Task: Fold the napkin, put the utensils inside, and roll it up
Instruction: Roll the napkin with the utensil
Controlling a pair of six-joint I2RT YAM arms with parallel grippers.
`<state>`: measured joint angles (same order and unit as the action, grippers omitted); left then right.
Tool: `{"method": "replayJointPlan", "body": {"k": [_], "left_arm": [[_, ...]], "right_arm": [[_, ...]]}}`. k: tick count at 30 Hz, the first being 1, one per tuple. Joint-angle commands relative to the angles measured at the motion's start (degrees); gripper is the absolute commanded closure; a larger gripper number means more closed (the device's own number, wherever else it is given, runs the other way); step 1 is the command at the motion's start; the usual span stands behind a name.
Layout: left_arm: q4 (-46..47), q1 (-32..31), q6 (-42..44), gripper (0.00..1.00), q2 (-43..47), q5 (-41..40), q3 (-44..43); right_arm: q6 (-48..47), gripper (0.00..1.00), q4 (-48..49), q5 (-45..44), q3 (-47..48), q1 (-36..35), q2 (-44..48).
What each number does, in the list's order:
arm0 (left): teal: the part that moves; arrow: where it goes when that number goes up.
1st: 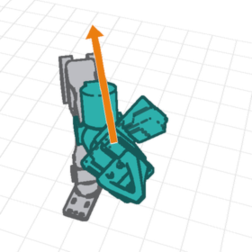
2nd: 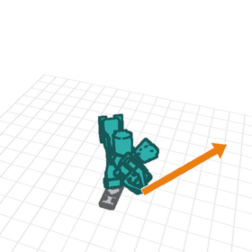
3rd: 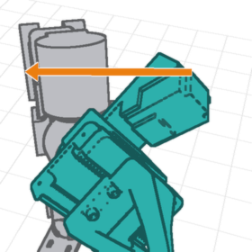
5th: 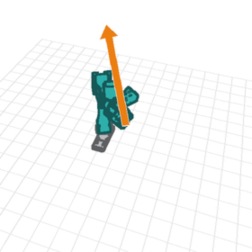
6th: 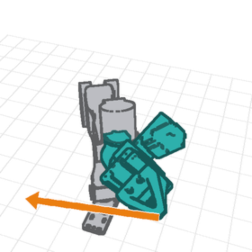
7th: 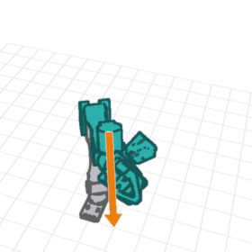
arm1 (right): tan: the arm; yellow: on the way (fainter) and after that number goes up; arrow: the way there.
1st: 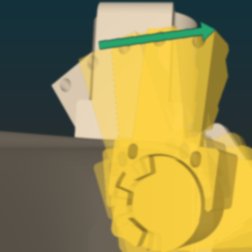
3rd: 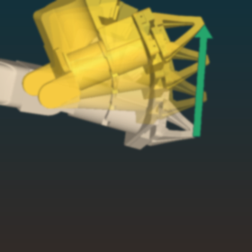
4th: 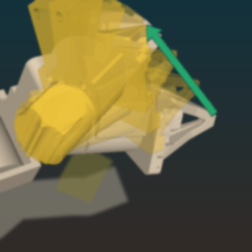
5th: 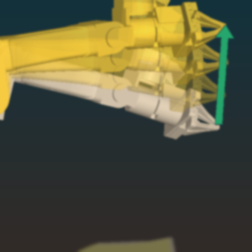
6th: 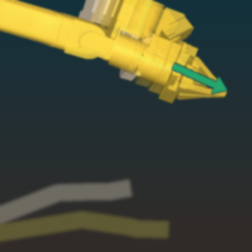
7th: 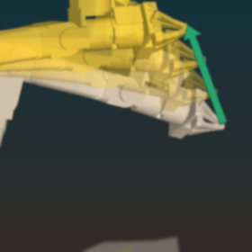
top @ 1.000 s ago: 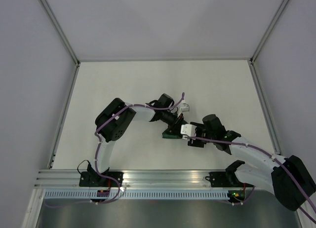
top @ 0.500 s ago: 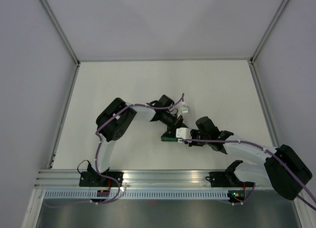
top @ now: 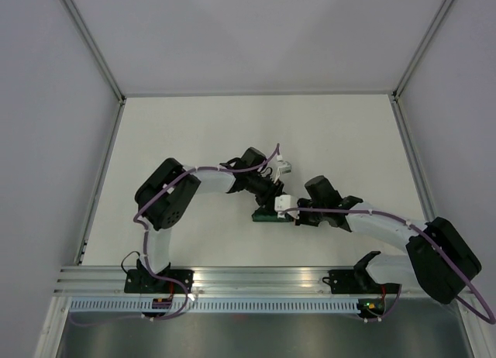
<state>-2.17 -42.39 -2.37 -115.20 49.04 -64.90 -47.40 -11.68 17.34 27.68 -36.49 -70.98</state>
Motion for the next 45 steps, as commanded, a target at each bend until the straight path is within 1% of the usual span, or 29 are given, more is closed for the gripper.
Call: {"method": "replayJointPlan", "body": {"k": [1, 4, 5, 7, 8, 11, 15, 17, 18, 19, 20, 22, 23, 24, 25, 26, 27, 29, 30, 33, 35, 36, 39, 44, 45], "left_arm": [[4.81, 1.17, -5.1, 0.58, 6.72, -7.01, 1.62], [7.7, 2.4, -7.03, 0.59, 9.81, -11.76, 3.99], [8.67, 2.75, -7.47, 0.59, 12.17, -14.03, 4.78], [12.62, 3.63, -9.66, 0.59, 14.55, -16.42, 7.94], [15.07, 3.89, -10.89, 0.6, 17.17, -18.6, 10.21], [18.6, 3.98, -12.04, 0.6, 20.88, -23.27, 13.74], [24.93, 3.98, -12.04, 0.59, 27.46, -27.67, 21.47], [29.67, 3.9, -11.87, 0.59, 29.58, -30.39, 24.72], [31.51, 3.63, -11.61, 0.58, 30.64, -31.27, 28.22], [35.36, 3.54, -11.52, 0.57, 32.65, -32.33, 30.08], [36.88, 3.28, -11.08, 0.56, 33.54, -34.16, 33.14], [39.43, 1.71, -9.59, 0.56, 35.73, -35.93, 35.54], [40.75, 0.65, -6.8, 0.55, 36.27, -38.72, 36.42], [41.11, -2.31, -5.2, 0.55, 36.79, -40.23, 37.91], [41.2, -4.0, -3.45, 0.55, 37.23, -42.07, 38.18], [41.02, -5.67, 0.31, 0.54, 37.41, -45.14, 38.27], [40.76, -9.43, 2.18, 0.53, 37.41, -47.0, 38.1], [39.71, -12.88, 8.58, 0.51, 35.84, -51.64, 37.05], [39.36, -15.33, 10.0, 0.51, 35.22, -52.37, 36.52], [38.04, -19.38, 15.89, 0.49, 31.63, -54.57, 34.59], [37.42, -20.97, 19.66, 0.37, 29.86, -56.49, 33.01], [37.59, -22.37, 20.99, 0.37, 28.03, -57.38, 32.65], [38.03, -23.96, 25.21, 0.37, 24.86, -59.23, 30.98], [41.28, -24.76, 31.28, 0.37, 19.15, -62.48, 28.78], [41.55, -24.84, 32.16, 0.37, 19.13, -62.57, 28.43]], "right_arm": [[-0.94, 0.88, -7.82, 3.39, 1.93, 1.51, -2.67], [-1.73, 0.88, -10.1, 5.67, 3.6, 3.09, -4.16], [-1.91, 0.88, -10.64, 6.29, 3.96, 3.53, -4.78], [-2.61, 0.88, -12.74, 8.22, 5.62, 4.67, -6.53], [-2.87, 0.88, -13.53, 8.93, 6.93, 5.46, -7.32], [-4.19, 0.88, -16.7, 11.74, 9.22, 6.69, -10.84], [-6.12, 0.88, -21.27, 14.64, 14.76, 9.42, -17.78], [-6.83, 0.88, -24.25, 15.7, 16.69, 10.29, -20.24], [-7.53, 0.88, -25.05, 16.49, 18.7, 10.99, -22.77], [-7.8, 0.88, -26.71, 16.84, 19.59, 11.44, -24.02], [-8.15, 0.88, -27.42, 17.11, 21.6, 11.7, -25.33], [-8.76, 0.88, -29.53, 17.9, 23.29, 12.49, -29.11], [-8.94, 0.88, -30.23, 18.16, 24.16, 12.67, -30.26], [-9.12, 0.88, -30.76, 18.34, 25.74, 13.02, -32.53], [-9.29, 0.88, -31.99, 18.78, 26.54, 13.11, -33.51], [-9.29, 0.88, -32.52, 18.95, 28.03, 13.46, -34.48], [-9.38, 0.88, -33.05, 19.22, 28.74, 13.64, -36.32], [-9.47, 0.88, -34.19, 19.74, 30.4, 14.25, -37.73], [-9.47, 0.88, -34.63, 19.92, 30.85, 14.51, -38.87], [-9.56, 0.88, -35.77, 20.01, 32.34, 15.04, -40.81], [-9.56, 0.88, -36.13, 19.92, 32.87, 15.22, -41.43], [-9.47, 0.88, -36.04, 19.75, 32.87, 15.22, -41.69], [-9.29, 0.87, -36.13, 19.31, 33.14, 15.22, -42.05], [-9.03, 0.87, -36.04, 18.87, 33.49, 15.4, -42.75], [-9.03, 0.87, -36.04, 18.78, 33.49, 15.48, -42.75]]}}
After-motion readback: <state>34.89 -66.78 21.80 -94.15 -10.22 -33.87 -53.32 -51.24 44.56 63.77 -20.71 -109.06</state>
